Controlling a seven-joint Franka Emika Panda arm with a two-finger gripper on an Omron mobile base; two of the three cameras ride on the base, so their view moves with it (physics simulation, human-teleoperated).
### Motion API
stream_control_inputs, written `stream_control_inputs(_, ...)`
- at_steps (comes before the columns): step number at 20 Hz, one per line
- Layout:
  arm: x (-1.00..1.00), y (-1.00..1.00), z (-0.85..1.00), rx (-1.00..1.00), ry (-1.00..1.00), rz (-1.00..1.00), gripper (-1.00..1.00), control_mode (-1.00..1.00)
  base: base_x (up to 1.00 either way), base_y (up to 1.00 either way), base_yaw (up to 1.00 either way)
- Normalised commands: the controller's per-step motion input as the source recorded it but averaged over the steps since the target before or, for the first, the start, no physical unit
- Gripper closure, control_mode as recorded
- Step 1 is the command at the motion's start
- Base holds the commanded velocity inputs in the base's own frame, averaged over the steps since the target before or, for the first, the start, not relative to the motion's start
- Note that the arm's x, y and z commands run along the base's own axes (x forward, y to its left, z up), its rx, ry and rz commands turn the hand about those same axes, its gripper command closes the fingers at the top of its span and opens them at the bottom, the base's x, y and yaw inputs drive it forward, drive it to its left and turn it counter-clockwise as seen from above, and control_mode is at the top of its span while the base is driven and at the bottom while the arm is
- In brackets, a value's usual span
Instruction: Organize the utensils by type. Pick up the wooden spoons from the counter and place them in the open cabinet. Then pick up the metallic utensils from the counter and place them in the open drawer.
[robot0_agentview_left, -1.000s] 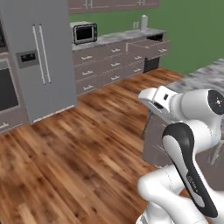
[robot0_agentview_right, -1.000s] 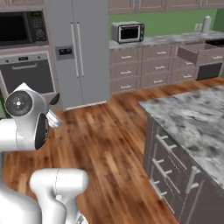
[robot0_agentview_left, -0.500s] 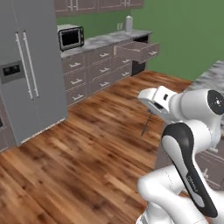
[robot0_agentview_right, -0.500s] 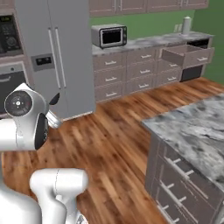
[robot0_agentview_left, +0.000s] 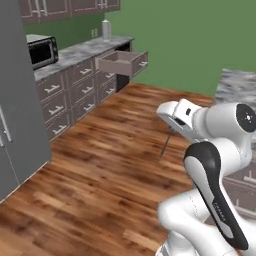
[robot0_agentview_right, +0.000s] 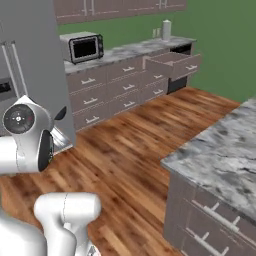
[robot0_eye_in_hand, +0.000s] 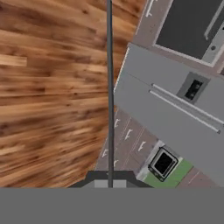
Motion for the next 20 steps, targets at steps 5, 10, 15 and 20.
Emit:
stream_control_inputs(5,0.00,0.00,0.00,0.00,0.00,0.00,1.00,1.00,1.00,0.41,-0.42)
stream_control_inputs(10,0.00,0.00,0.00,0.00,0.00,0.00,1.00,1.00,1.00,0.45,-0.34)
stream_control_inputs(15,0.00,0.00,0.00,0.00,0.00,0.00,1.00,1.00,1.00,0.46,-0.29)
stream_control_inputs(20,0.00,0.00,0.00,0.00,0.00,0.00,1.00,1.00,1.00,0.49,-0.29)
